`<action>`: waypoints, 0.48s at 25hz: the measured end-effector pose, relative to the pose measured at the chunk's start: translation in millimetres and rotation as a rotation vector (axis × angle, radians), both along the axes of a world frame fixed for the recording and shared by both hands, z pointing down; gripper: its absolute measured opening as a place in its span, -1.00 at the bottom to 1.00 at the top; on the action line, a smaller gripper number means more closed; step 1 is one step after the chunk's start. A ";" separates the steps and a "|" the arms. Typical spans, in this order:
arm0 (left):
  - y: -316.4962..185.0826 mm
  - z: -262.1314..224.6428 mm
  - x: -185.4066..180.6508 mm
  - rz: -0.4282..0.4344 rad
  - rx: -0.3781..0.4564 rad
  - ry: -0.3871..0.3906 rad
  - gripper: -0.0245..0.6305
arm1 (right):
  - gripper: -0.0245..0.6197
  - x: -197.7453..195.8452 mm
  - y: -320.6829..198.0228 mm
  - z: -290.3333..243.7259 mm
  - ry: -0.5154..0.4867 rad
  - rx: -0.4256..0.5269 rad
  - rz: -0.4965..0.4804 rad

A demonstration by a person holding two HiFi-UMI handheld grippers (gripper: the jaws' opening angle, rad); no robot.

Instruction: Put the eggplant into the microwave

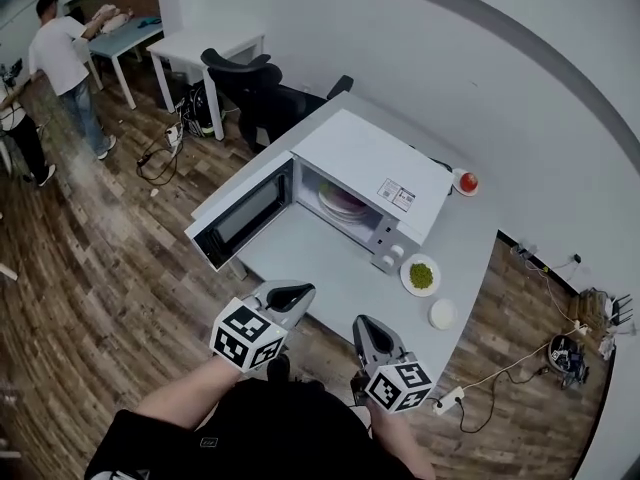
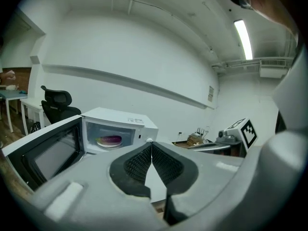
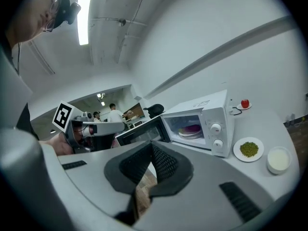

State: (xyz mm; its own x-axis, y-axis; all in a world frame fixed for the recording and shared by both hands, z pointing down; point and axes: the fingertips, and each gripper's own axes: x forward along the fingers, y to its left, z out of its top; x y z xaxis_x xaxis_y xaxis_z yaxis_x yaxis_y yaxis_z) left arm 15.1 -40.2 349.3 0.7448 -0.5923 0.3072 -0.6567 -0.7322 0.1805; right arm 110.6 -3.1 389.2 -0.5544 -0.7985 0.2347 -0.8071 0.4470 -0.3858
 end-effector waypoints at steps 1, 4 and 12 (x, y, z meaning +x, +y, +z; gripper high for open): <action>6.5 -4.0 3.1 -0.010 -0.002 0.013 -0.89 | -0.88 3.5 4.3 -2.3 -0.008 0.005 -0.008; 25.1 -7.7 13.1 -0.032 -0.003 0.027 -0.90 | -0.88 11.3 19.9 -11.4 -0.034 0.022 -0.049; 49.8 -3.0 11.8 -0.063 -0.008 0.047 -0.90 | -0.88 29.1 51.4 -26.2 -0.012 0.067 -0.064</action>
